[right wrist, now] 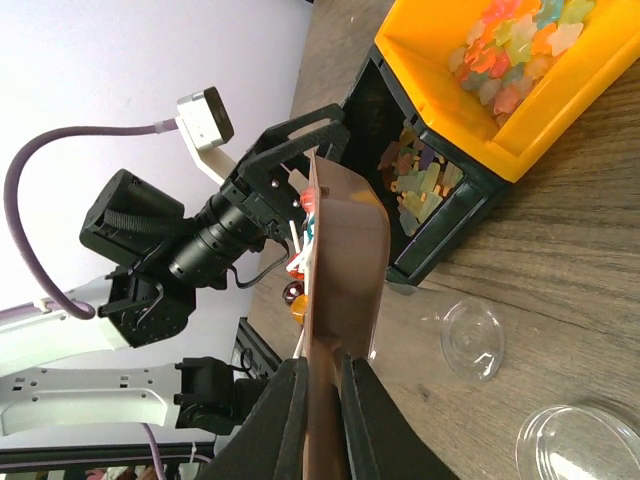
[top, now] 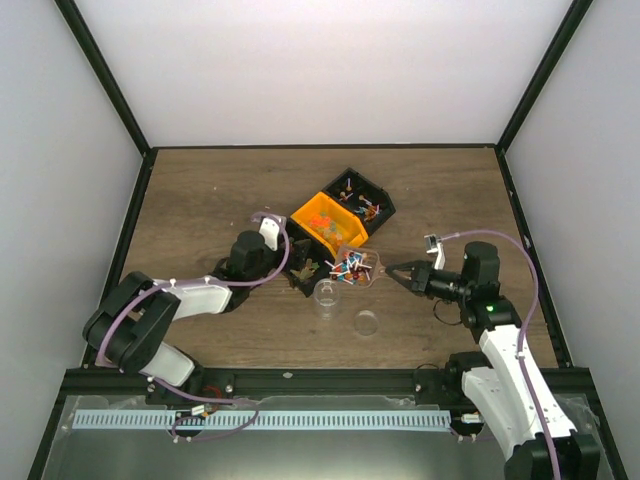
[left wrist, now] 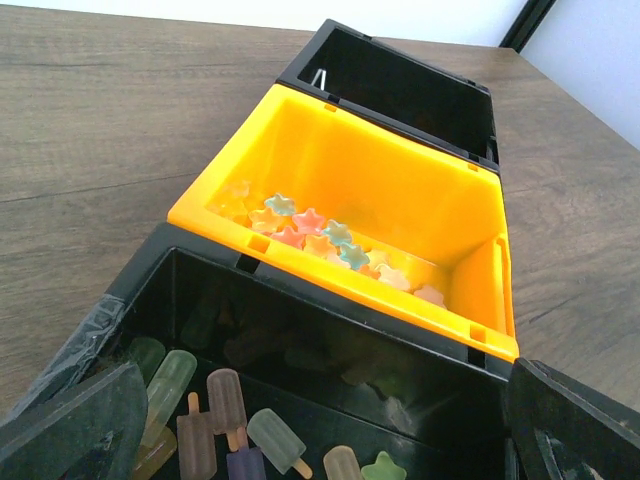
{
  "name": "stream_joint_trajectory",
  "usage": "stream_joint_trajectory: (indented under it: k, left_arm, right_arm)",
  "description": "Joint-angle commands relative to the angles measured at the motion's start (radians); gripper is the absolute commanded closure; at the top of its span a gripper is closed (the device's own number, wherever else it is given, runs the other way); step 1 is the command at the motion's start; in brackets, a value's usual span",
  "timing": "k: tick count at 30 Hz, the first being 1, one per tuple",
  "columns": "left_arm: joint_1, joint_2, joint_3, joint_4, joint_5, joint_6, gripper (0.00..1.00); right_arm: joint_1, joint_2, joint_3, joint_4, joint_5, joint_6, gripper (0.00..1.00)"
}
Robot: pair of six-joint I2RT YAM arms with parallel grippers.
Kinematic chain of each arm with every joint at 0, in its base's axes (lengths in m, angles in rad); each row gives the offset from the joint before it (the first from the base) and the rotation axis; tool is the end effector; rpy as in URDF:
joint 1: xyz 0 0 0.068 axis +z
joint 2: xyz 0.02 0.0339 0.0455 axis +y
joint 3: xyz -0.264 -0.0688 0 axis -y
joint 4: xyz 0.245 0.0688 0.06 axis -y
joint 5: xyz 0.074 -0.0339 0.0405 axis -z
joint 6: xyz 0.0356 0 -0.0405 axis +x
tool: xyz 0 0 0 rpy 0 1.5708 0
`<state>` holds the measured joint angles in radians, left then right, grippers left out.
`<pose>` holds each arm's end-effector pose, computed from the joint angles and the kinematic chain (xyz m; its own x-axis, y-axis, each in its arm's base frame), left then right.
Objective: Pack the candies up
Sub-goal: Place the fake candies in the packing bottle.
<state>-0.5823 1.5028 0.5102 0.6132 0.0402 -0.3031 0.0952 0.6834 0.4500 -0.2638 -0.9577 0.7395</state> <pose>0.2397 -0.1596 0.1639 -0.4686 -0.0486 -0.8821 0.4619 0.8377 -0.2915 0.1471 0.0433 0.2368 -0.8699 0.3065 -0.3865 -0.2491 0.4033 0.8805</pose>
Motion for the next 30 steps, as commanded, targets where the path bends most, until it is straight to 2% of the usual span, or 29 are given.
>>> stream_joint_trajectory:
  k: [1,16,30]
  left_arm:
    - [0.007,0.019,0.022,0.014,-0.006,0.007,0.0]
    - [0.01,0.026,0.021,0.017,-0.01,0.012,0.0]
    - [0.013,0.049,0.027,0.03,0.0,0.01,0.0]
  right_arm:
    - [0.016,-0.004,0.058,-0.025,0.0,-0.039,0.99]
    - [0.03,-0.019,0.045,-0.039,0.02,-0.127,0.99]
    - [0.038,0.018,0.146,-0.15,0.027,-0.236,0.99]
